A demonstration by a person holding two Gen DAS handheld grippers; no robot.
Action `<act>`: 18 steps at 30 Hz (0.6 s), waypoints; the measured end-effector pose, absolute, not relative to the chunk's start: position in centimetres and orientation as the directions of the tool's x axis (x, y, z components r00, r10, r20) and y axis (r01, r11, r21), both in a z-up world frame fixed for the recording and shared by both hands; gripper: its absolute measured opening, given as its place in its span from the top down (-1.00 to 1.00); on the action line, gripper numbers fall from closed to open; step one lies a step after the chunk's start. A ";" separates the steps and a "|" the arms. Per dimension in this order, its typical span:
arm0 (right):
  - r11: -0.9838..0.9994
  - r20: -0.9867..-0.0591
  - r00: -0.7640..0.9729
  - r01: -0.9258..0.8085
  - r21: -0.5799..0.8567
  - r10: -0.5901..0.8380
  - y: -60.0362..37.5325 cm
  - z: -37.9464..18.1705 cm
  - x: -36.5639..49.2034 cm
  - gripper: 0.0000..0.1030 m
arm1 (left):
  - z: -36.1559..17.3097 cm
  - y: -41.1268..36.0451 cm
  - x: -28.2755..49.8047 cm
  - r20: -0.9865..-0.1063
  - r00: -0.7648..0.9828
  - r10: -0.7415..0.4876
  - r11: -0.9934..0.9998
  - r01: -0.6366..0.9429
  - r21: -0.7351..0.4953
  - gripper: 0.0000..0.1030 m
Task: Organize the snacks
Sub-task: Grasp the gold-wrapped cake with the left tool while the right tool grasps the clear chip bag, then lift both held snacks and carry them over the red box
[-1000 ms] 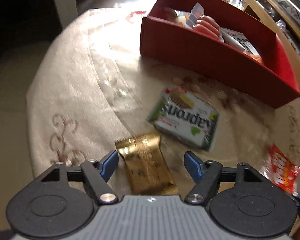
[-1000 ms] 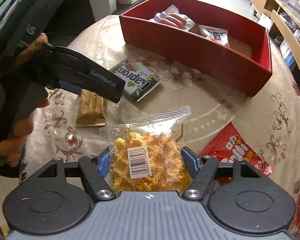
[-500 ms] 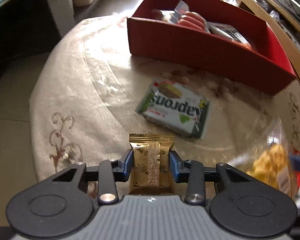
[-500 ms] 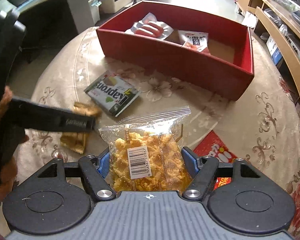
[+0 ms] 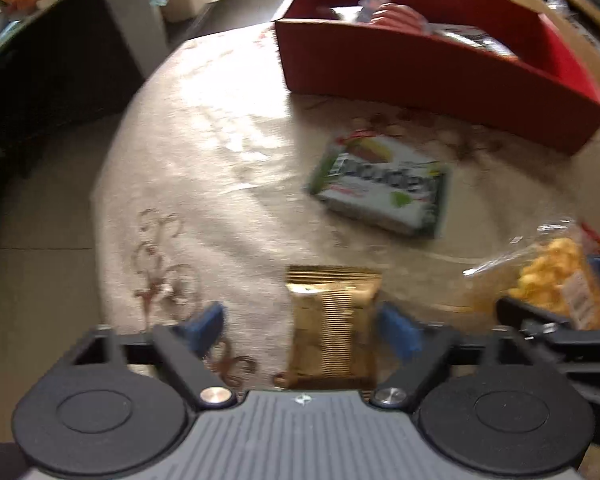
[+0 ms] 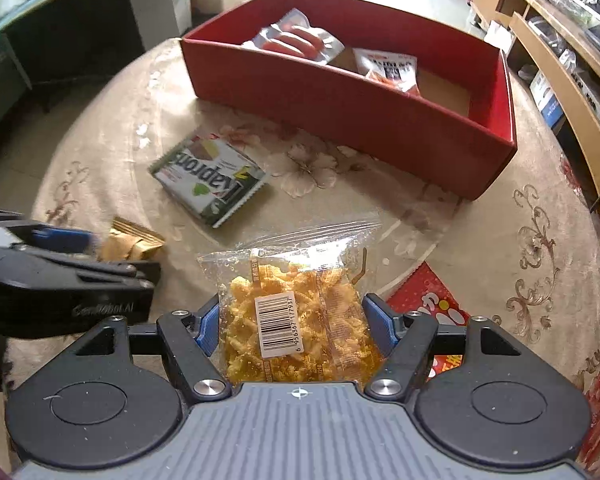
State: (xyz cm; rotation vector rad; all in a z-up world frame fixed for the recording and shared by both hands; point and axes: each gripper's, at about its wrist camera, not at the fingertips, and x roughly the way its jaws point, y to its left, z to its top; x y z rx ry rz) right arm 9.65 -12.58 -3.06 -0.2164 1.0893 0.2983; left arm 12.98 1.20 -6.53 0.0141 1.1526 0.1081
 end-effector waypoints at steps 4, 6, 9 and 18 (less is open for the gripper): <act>0.942 -0.903 0.403 -0.336 0.005 0.148 -12.8 -3.9 10.5 -0.52 | -6.5 2.1 12.8 -0.917 0.397 0.029 0.996 -0.094 -0.009 -0.45; 0.941 -0.907 0.397 -0.340 -0.005 0.138 -12.6 -4.2 10.6 -0.51 | -6.1 1.8 12.7 -0.917 0.400 0.009 0.998 -0.062 -0.017 -0.18; 0.935 -0.908 0.400 -0.354 -0.028 0.124 -12.2 -4.1 10.2 -0.45 | -5.8 1.1 12.4 -0.916 0.401 -0.012 0.999 -0.032 -0.027 0.22; 0.937 -0.871 0.485 -0.331 -0.109 0.070 -12.1 -2.3 8.0 -0.40 | -4.7 0.9 11.9 -0.905 0.422 -0.052 0.997 -0.025 -0.069 0.30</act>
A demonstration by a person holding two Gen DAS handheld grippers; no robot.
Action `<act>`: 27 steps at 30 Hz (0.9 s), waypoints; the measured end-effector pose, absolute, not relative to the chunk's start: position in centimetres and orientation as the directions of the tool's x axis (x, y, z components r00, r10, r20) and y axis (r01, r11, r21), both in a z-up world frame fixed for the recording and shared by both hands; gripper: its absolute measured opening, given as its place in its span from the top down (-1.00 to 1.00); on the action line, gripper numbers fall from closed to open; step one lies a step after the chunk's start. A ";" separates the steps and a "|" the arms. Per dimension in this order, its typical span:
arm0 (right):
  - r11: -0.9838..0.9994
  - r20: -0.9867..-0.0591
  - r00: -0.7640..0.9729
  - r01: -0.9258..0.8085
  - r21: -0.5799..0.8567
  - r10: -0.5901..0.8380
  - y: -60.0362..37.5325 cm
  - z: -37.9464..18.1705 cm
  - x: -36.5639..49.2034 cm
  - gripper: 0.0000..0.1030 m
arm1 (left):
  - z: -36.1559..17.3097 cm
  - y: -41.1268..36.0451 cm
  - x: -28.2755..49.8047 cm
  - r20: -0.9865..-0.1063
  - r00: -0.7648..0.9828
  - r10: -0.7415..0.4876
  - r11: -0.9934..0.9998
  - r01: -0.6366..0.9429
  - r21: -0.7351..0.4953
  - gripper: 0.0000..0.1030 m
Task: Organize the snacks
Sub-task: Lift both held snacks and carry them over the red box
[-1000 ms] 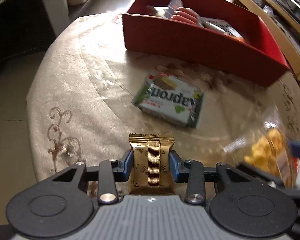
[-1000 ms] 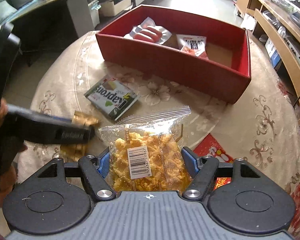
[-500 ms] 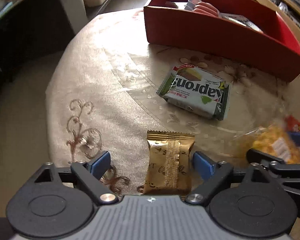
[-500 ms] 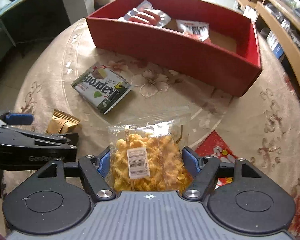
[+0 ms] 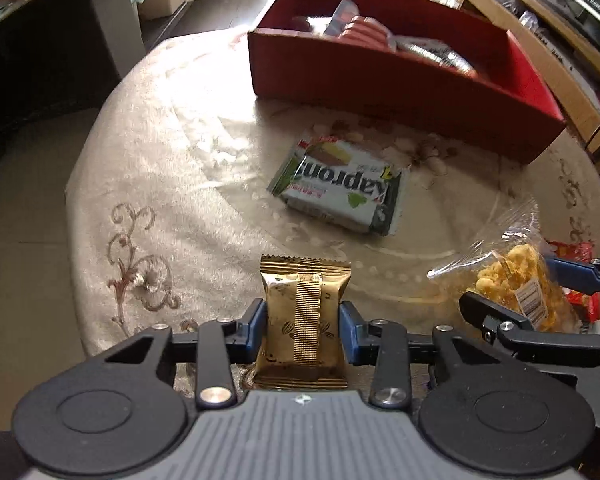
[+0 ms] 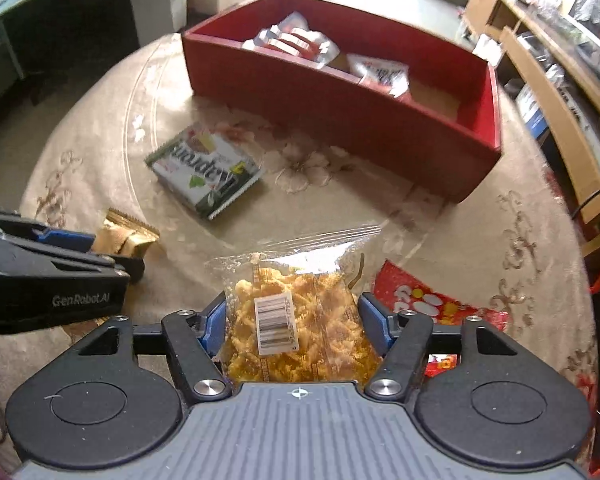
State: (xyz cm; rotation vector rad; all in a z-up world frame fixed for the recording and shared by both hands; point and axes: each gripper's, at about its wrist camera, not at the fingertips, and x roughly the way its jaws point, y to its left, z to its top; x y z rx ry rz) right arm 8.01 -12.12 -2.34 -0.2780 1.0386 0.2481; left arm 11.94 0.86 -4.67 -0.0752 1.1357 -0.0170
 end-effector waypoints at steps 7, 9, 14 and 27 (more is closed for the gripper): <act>0.951 -0.839 0.537 -0.296 -0.093 0.085 -12.3 -0.6 7.7 -0.29 | -2.6 0.5 11.6 -0.874 0.483 -0.061 0.997 -0.005 -0.072 0.30; 0.951 -0.836 0.541 -0.296 -0.091 0.088 -12.2 -0.5 7.7 -0.22 | -2.4 0.4 11.6 -0.868 0.492 -0.058 0.998 0.000 -0.067 0.30; 0.948 -0.848 0.525 -0.303 -0.099 0.080 -12.1 -1.1 8.0 -0.22 | -2.9 0.5 12.0 -0.879 0.474 -0.059 0.997 -0.009 -0.072 0.30; 0.940 -0.884 0.435 -0.340 0.013 0.170 -12.8 -2.5 9.2 -0.50 | -3.6 1.5 12.3 -0.895 0.438 -0.085 0.994 -0.026 -0.107 0.30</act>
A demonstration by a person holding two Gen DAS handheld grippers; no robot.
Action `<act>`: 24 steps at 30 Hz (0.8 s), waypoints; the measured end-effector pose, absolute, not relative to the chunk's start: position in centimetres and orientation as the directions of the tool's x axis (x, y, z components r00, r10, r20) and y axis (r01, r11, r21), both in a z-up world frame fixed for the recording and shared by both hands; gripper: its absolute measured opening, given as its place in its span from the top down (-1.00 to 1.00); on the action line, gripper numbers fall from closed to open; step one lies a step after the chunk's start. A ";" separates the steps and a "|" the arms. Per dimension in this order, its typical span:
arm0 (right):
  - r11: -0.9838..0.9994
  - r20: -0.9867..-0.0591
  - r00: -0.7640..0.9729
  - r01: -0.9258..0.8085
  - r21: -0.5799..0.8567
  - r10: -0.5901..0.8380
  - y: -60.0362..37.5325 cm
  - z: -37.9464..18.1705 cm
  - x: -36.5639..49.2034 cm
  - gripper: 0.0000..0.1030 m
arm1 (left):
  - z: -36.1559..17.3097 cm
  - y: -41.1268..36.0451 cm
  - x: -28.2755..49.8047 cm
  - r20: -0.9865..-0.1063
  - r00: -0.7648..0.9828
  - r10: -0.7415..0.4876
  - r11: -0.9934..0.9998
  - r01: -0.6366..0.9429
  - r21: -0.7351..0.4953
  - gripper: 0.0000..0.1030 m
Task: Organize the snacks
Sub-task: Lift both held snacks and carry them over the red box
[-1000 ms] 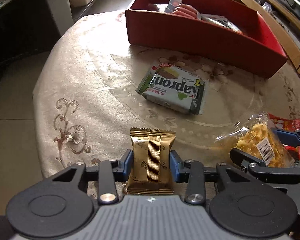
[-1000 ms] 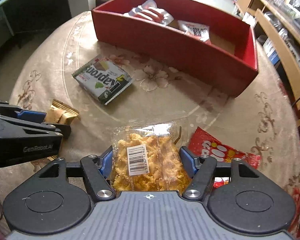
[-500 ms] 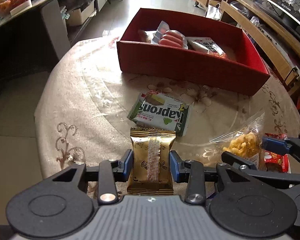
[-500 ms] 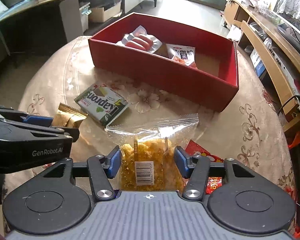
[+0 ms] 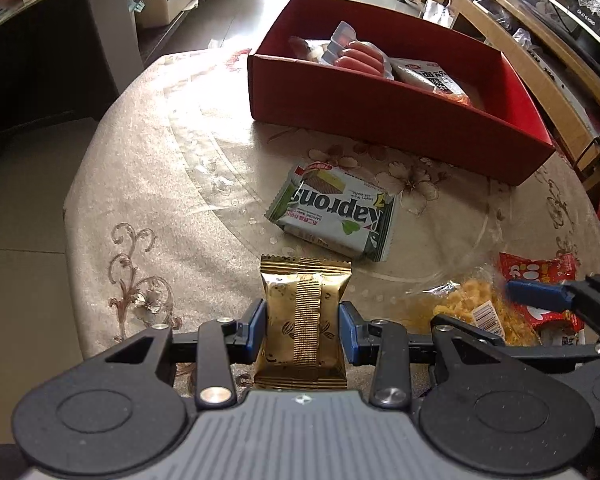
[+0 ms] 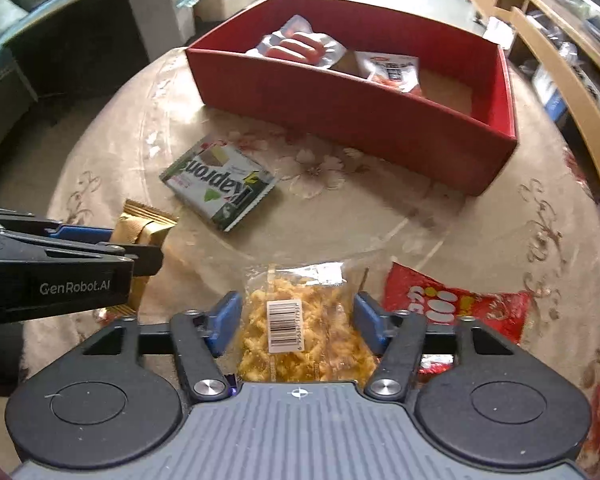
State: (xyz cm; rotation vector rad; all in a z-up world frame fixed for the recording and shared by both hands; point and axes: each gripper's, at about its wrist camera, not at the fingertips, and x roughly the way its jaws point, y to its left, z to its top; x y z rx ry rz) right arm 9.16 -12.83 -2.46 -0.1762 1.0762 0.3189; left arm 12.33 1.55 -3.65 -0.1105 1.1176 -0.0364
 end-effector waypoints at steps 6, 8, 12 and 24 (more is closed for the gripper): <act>0.941 -0.913 0.385 -0.340 -0.009 0.131 -12.6 -3.8 10.0 -0.60 | -4.2 1.9 12.6 -0.904 0.419 -0.085 0.993 -0.034 -0.109 0.30; 0.931 -0.918 0.386 -0.361 -0.059 0.092 -11.8 -4.4 9.8 -0.57 | -4.4 1.9 12.7 -0.908 0.409 -0.085 0.993 -0.037 -0.109 0.30; 0.913 -0.910 0.412 -0.387 -0.126 0.049 -10.5 -4.5 9.1 -0.43 | -4.4 1.9 12.6 -0.908 0.407 -0.095 0.993 -0.031 -0.118 0.30; 0.944 -0.873 0.481 -0.320 -0.084 0.085 -12.1 -1.8 8.3 -0.30 | -3.3 1.9 12.5 -0.895 0.432 -0.115 0.990 -0.027 -0.141 0.30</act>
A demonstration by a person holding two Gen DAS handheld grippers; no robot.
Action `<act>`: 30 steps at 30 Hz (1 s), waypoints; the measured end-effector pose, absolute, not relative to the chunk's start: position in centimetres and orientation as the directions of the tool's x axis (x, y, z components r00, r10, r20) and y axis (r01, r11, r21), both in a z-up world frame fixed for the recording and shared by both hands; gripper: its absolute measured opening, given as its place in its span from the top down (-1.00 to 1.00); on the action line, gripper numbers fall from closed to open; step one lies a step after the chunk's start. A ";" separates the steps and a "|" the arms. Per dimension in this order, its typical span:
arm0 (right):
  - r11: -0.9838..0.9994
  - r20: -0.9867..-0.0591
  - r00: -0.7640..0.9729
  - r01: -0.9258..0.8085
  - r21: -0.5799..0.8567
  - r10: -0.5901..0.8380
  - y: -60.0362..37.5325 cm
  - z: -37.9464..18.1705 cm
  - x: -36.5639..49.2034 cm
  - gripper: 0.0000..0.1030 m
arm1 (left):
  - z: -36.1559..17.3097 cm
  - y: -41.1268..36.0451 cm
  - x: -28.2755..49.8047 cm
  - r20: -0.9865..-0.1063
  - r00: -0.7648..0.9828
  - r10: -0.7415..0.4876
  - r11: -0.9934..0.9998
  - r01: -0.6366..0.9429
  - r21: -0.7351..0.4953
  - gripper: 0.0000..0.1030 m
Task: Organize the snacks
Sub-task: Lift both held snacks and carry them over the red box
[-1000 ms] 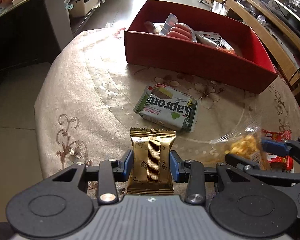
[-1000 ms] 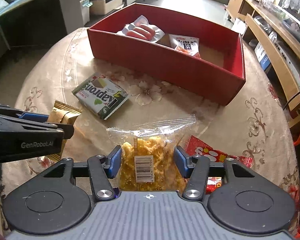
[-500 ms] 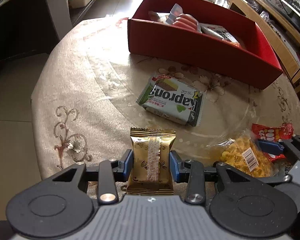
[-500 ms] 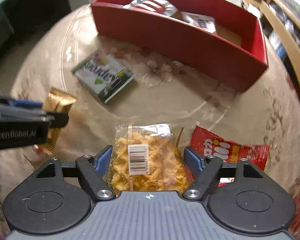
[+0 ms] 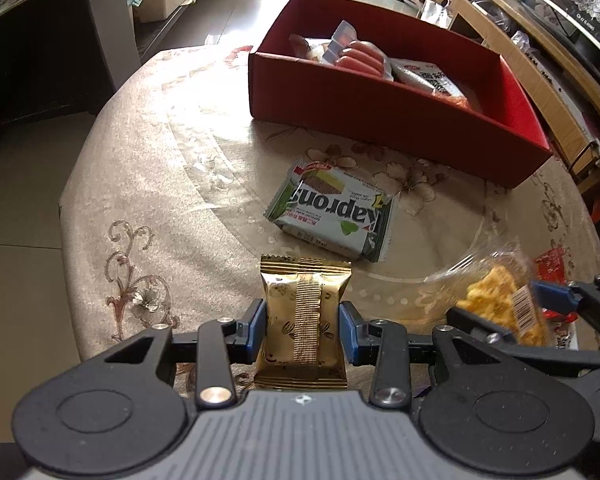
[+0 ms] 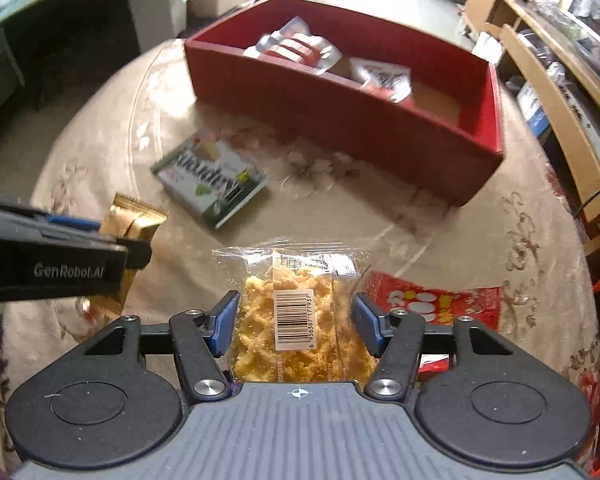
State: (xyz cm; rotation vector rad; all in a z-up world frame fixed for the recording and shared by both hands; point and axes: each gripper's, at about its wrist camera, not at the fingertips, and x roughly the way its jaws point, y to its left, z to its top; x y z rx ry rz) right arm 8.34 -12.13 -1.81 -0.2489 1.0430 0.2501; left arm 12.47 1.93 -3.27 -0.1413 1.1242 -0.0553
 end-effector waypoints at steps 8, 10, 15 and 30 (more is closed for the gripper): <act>0.965 -0.834 0.539 -0.259 -0.034 0.115 -13.6 0.2 9.0 -0.30 | -2.1 1.5 13.2 -0.879 0.459 -0.131 0.988 -0.012 -0.153 0.30; 0.967 -0.830 0.545 -0.253 -0.031 0.116 -13.7 0.4 9.3 -0.30 | -1.7 1.4 13.6 -0.873 0.469 -0.133 0.988 -0.010 -0.156 0.30; 0.972 -0.813 0.570 -0.235 -0.017 0.123 -14.0 1.3 9.9 -0.30 | -0.7 1.0 14.8 -0.859 0.492 -0.140 0.987 0.000 -0.160 0.30; 0.990 -0.746 0.657 -0.142 0.015 0.106 -15.1 3.7 15.5 -0.30 | 2.7 -1.0 21.7 -0.805 0.581 -0.119 0.991 0.017 -0.134 0.30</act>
